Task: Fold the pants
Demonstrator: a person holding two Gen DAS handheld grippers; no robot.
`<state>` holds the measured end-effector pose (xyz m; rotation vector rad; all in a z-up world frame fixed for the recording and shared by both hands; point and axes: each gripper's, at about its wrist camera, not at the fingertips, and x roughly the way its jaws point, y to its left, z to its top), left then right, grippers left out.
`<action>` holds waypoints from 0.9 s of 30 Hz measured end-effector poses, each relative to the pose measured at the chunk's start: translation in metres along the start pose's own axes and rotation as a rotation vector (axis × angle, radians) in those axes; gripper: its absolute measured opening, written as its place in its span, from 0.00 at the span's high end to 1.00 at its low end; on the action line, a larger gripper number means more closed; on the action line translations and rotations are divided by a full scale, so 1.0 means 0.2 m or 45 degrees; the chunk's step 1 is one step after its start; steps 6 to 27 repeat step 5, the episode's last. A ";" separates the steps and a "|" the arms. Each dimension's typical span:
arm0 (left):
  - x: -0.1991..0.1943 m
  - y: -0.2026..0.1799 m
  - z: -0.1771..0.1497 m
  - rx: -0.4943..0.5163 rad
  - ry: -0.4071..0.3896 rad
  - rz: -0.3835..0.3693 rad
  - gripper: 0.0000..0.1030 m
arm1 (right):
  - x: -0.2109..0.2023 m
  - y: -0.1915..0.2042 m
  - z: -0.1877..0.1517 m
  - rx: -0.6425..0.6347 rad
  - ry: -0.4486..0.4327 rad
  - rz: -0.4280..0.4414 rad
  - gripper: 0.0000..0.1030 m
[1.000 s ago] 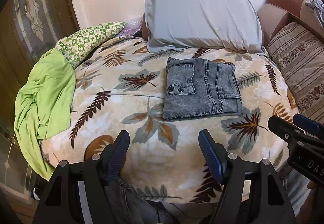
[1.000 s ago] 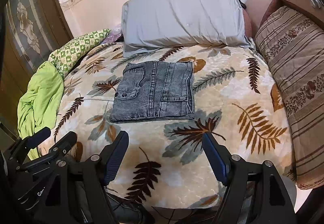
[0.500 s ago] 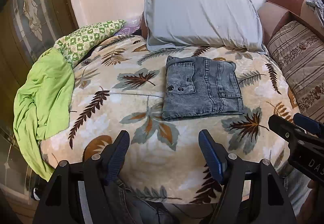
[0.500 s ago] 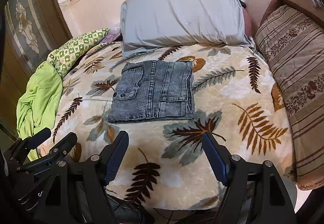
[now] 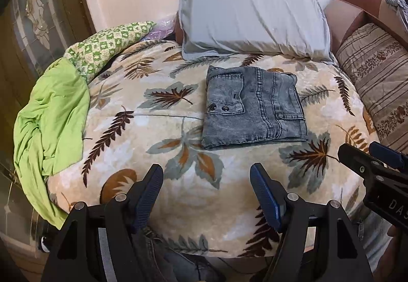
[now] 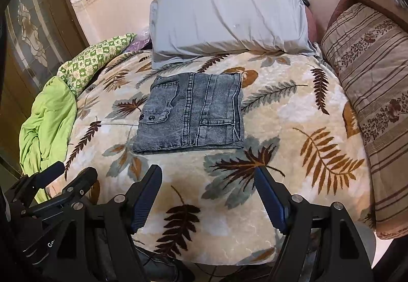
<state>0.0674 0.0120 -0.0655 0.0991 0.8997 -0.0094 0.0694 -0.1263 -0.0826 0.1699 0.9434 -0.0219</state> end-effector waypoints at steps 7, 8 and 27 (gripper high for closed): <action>0.14 0.00 0.01 0.008 0.028 -0.045 0.31 | 0.06 -0.02 0.00 0.005 0.018 -0.001 0.26; 0.14 0.00 0.01 0.008 0.028 -0.045 0.31 | 0.06 -0.02 0.00 0.005 0.018 -0.001 0.26; 0.14 0.00 0.01 0.008 0.028 -0.045 0.31 | 0.06 -0.02 0.00 0.005 0.018 -0.001 0.26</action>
